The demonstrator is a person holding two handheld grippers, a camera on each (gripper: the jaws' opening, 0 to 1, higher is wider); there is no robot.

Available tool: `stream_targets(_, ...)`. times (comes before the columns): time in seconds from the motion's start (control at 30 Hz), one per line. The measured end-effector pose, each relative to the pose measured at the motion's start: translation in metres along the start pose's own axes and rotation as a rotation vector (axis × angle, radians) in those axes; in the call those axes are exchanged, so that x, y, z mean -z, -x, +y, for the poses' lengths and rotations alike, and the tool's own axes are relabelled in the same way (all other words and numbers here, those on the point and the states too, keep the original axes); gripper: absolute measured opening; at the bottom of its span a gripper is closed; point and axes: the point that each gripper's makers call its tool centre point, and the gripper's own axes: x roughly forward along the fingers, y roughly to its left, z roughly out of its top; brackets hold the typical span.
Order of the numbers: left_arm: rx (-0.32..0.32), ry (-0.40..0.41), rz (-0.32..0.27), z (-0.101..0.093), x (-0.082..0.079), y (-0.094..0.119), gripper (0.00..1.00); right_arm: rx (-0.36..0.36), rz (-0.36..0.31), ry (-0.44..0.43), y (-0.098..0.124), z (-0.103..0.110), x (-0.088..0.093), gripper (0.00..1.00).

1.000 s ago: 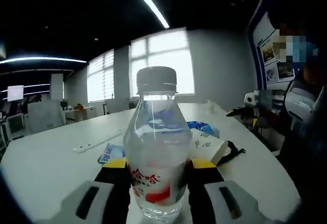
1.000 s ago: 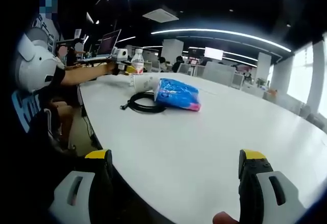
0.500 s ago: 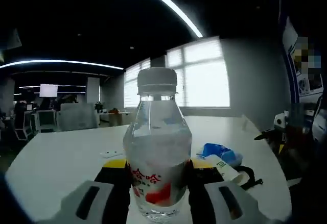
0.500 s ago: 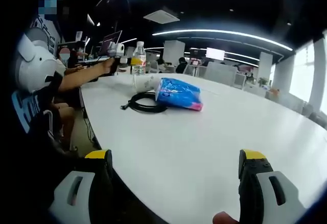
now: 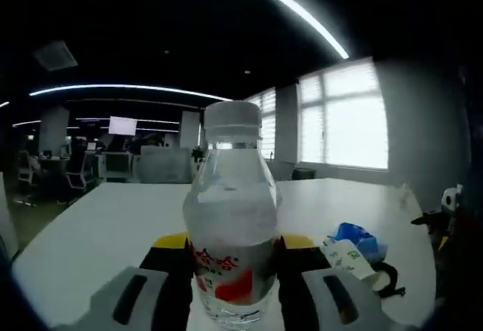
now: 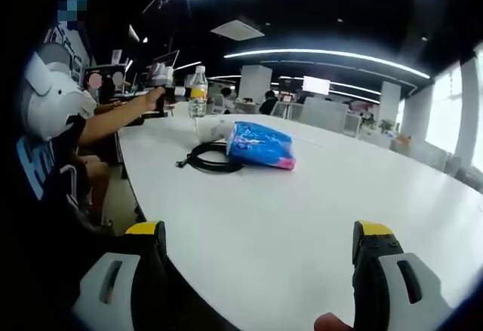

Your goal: Arrange the tabletop items into an orderly group along one side of the table until the central work area is clear of visible clutter.

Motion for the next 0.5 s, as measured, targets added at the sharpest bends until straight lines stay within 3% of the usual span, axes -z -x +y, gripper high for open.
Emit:
stream_targets(0.1,-0.076,-0.029,0.023,0.011,0.006,-0.001,0.41,-0.012,-0.005,0.005,0.000,0.002,-0.001,1.00)
stream_targets(0.23,-0.118,0.023,0.012,0.015,0.012,-0.005,0.41,-0.015,-0.014,0.012,0.000,0.001,-0.004,1.00)
stream_targets(0.4,-0.193,-0.010,0.029,0.019,0.017,-0.009,0.41,-0.017,-0.008,0.017,-0.002,0.001,-0.003,1.00)
stream_targets(0.5,-0.203,0.010,0.022,0.016,0.017,-0.013,0.41,-0.023,-0.020,0.009,-0.002,0.001,-0.002,1.00)
